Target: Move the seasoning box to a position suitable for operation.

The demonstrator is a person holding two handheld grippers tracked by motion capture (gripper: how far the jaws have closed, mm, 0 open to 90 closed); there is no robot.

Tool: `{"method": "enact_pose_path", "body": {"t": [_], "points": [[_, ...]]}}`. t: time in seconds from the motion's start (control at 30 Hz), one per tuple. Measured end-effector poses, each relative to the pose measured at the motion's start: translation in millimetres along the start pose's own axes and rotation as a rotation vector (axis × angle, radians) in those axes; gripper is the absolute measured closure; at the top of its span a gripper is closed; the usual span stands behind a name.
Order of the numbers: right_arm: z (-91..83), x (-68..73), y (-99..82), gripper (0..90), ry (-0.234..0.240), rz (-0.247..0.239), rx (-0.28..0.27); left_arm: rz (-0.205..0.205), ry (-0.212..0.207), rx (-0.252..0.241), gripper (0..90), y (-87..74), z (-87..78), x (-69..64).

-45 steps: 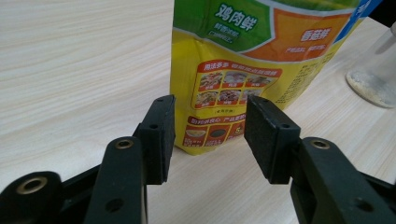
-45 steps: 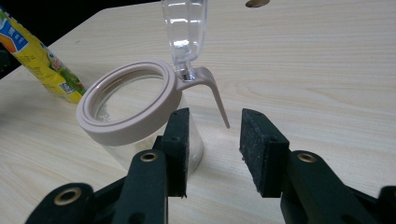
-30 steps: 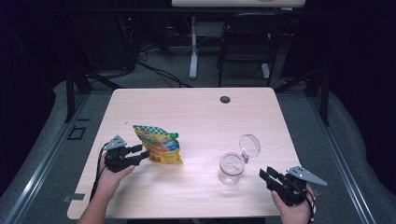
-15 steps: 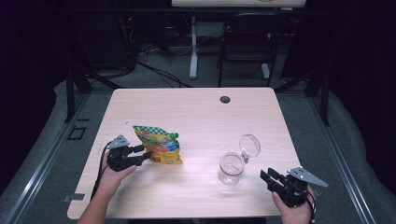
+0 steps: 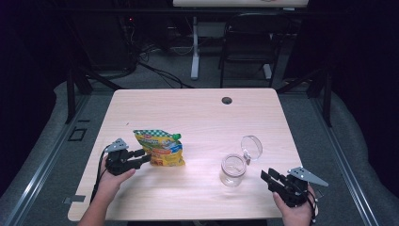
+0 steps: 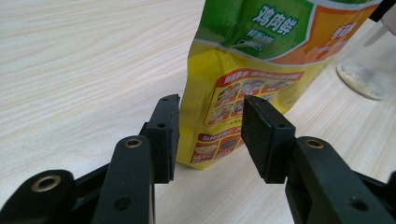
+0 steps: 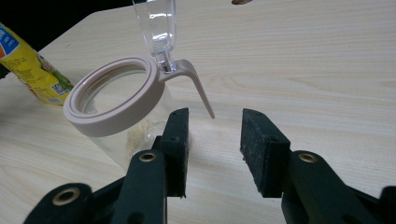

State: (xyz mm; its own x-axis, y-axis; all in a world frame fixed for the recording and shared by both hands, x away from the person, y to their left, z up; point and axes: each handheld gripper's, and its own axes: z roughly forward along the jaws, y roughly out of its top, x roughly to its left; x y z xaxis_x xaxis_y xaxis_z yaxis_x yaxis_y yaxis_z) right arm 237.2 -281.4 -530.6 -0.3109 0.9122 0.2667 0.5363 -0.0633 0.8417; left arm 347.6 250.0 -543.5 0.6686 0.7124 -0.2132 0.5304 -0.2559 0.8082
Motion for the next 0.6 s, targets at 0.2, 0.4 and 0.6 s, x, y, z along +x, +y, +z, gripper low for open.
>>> {"method": "enact_pose_path", "body": {"t": [0.2,0.4,0.6], "points": [[0.1,-1.1,0.5,62.2,0.0,0.001,0.002,0.005,-0.007,-0.004,58.7,-0.1,-2.2,-3.4],[1.2,-1.5,0.7,62.1,0.003,0.004,-0.003,0.012,-0.011,0.002,61.8,-0.7,-3.6,-5.7],[2.0,-0.9,0.9,62.0,0.006,0.004,0.0,0.01,-0.021,0.0,64.1,-0.5,-4.8,-8.2]]}}
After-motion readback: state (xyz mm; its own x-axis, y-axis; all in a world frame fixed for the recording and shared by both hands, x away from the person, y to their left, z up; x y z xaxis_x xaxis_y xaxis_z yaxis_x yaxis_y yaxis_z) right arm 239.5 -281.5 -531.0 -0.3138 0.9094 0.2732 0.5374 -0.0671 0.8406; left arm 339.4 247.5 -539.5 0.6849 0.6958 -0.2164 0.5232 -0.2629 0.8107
